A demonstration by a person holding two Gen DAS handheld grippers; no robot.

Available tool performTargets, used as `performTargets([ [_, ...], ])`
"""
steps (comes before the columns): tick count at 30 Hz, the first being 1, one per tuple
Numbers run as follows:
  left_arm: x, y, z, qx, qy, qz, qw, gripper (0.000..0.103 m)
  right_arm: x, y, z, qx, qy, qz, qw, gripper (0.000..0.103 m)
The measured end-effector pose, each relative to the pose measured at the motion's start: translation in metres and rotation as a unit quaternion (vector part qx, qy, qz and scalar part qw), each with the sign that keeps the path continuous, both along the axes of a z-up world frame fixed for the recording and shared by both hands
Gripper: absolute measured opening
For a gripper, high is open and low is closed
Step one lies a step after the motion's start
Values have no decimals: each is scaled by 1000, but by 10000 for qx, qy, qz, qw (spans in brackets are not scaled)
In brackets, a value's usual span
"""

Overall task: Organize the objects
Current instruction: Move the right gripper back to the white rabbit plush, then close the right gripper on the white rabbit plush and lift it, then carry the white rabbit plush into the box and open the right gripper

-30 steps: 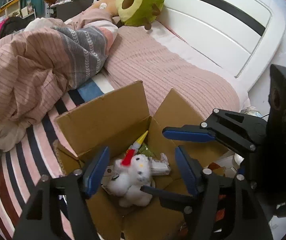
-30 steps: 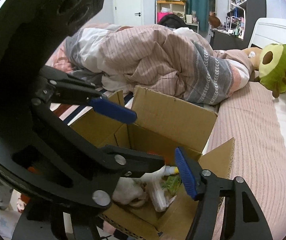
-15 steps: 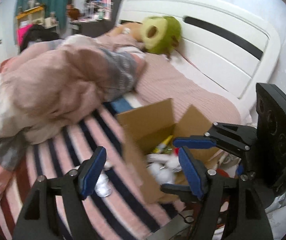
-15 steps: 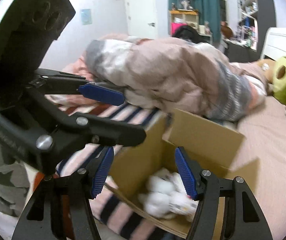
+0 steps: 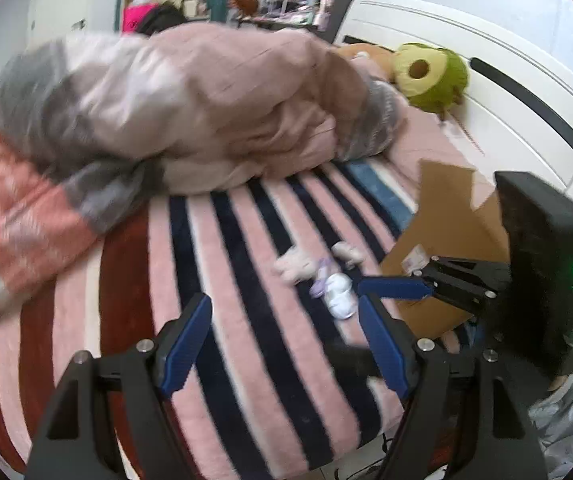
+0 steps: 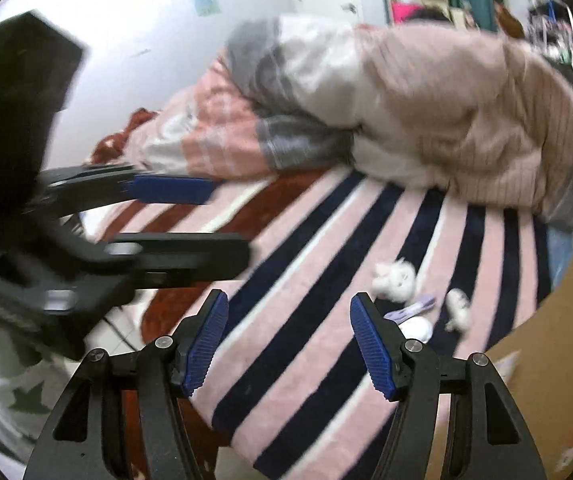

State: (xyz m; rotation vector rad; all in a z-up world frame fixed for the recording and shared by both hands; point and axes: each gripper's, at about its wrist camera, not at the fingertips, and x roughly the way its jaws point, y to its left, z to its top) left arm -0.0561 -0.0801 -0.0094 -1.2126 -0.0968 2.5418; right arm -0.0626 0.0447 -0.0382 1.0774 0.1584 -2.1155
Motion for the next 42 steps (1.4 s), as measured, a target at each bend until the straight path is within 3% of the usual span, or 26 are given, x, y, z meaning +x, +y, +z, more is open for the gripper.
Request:
performTargets([
  [5,-2,-22,-31,215,-291,62,9993,73,-28,-6,-52,436,89,-752,9962,61],
  [9,-10,-32,-48,242,-456,46,9987,73,-50,-4,-70,732,238,-1137,9905,60],
  [15,-21,-36,-59,291,-554,-30,9980,73,-74,-7,-87,992,274,-1285,9864,59],
  [18,-24,-38,-63,324,-595,-29,9977,73,-81,-14,-94,1106,233,-1177,9866,40],
  [20,-24,-39,-66,347,-621,-11,9975,73,-81,-16,-97,1175,257,-1110,9865,38],
  [27,-21,-41,-64,510,-631,-1,9967,73,-63,-17,-84,970,230,-793,9919,35],
  [33,-13,-39,-51,743,-559,-179,9955,73,-21,-33,-45,470,337,41,9983,35],
  [38,-4,-32,-41,859,-496,-352,9944,72,16,-45,-13,260,473,726,9959,35],
  [42,4,-27,-32,913,-431,-489,9937,60,32,-51,4,279,600,975,9930,35],
])
